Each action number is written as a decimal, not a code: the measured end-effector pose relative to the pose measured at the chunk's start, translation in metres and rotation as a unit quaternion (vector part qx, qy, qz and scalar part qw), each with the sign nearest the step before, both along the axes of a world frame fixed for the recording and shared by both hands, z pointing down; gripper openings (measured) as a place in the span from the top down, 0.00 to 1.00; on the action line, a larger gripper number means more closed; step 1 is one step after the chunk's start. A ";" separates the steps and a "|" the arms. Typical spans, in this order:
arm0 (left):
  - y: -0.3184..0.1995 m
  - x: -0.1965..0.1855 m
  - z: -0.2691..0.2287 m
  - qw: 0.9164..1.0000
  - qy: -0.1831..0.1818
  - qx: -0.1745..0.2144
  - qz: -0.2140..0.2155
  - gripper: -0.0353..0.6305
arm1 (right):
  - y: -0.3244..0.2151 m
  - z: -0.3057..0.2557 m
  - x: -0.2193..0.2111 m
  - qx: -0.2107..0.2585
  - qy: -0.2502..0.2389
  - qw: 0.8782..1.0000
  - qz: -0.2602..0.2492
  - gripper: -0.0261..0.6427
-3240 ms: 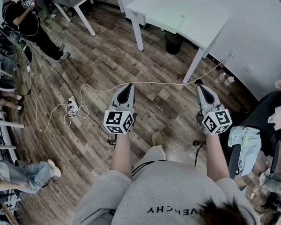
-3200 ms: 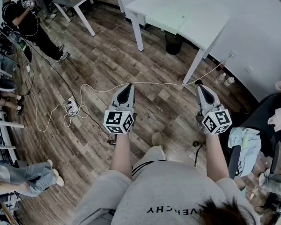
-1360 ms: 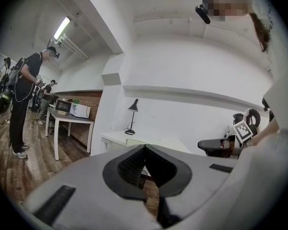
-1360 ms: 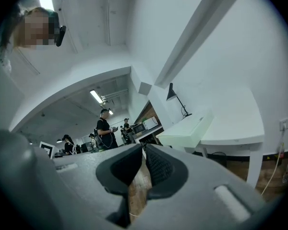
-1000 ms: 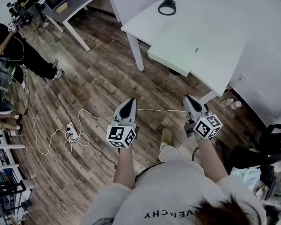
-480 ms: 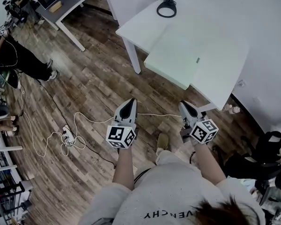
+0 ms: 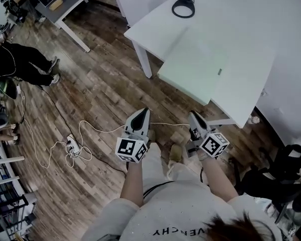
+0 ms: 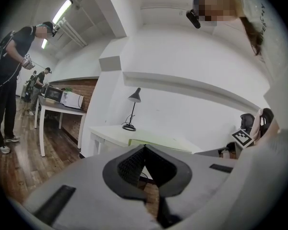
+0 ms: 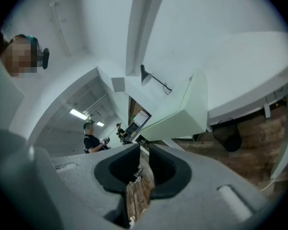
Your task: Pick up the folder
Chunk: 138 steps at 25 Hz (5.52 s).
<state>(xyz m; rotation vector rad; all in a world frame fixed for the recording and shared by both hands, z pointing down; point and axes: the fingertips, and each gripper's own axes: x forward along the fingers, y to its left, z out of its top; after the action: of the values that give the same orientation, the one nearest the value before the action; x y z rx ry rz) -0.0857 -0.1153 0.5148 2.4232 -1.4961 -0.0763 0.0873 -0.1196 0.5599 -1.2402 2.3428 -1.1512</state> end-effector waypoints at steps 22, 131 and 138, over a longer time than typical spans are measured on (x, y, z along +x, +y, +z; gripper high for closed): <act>-0.107 -0.005 0.045 0.995 -0.006 -0.030 0.100 0.95 | -0.106 0.020 -0.039 -0.024 -0.288 0.943 0.167 0.30; -0.124 0.013 -0.070 0.997 0.000 0.025 0.068 0.95 | -0.116 -0.092 0.061 0.053 -0.015 0.990 0.132 0.55; -0.119 0.008 -0.081 0.998 -0.003 0.033 0.057 0.95 | -0.111 -0.103 0.063 0.051 -0.005 0.991 0.122 0.55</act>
<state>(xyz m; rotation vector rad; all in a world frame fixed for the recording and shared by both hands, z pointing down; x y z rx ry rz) -0.0776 -0.2340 0.4336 2.5570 -1.3746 -0.0963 0.1503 -0.2307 0.4565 -1.4316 2.1400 -0.9436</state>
